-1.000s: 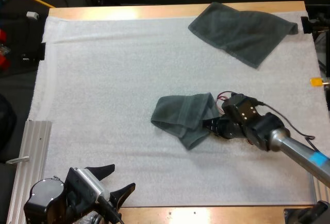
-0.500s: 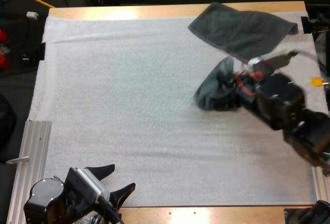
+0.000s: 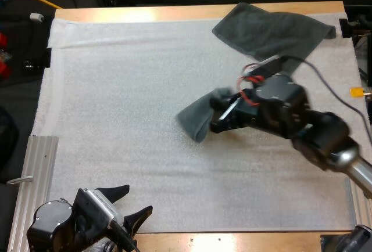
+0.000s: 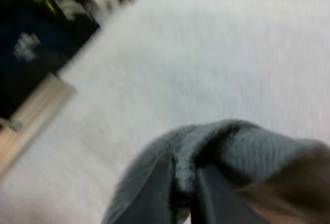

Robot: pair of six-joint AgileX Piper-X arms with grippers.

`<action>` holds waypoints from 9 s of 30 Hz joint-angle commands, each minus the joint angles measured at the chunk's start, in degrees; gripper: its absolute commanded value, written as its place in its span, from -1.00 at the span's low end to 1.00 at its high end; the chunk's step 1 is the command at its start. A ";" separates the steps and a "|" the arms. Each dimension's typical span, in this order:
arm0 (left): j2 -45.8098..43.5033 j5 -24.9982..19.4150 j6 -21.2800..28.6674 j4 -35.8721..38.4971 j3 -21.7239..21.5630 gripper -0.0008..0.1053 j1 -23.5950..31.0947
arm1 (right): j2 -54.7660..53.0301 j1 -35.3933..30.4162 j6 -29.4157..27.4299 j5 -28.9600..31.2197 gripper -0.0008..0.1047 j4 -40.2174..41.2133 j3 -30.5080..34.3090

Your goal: Pick towel from pile, fold and stack

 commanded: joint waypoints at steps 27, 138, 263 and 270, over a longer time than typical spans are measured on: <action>0.04 0.42 -0.11 -0.23 -0.52 0.31 -0.24 | 16.29 5.09 3.49 8.43 0.23 8.69 -0.20; 0.04 0.42 0.07 -0.14 -0.52 0.31 -0.24 | 10.54 0.65 -4.61 2.85 -0.99 0.44 -4.69; 0.04 -27.92 1.10 10.58 -0.52 0.31 -0.24 | 38.84 9.67 30.59 -2.18 -0.99 -24.93 -3.86; 0.04 -27.92 1.24 10.45 -0.52 0.31 -0.24 | 31.75 9.46 21.20 4.87 -0.99 -21.97 -3.86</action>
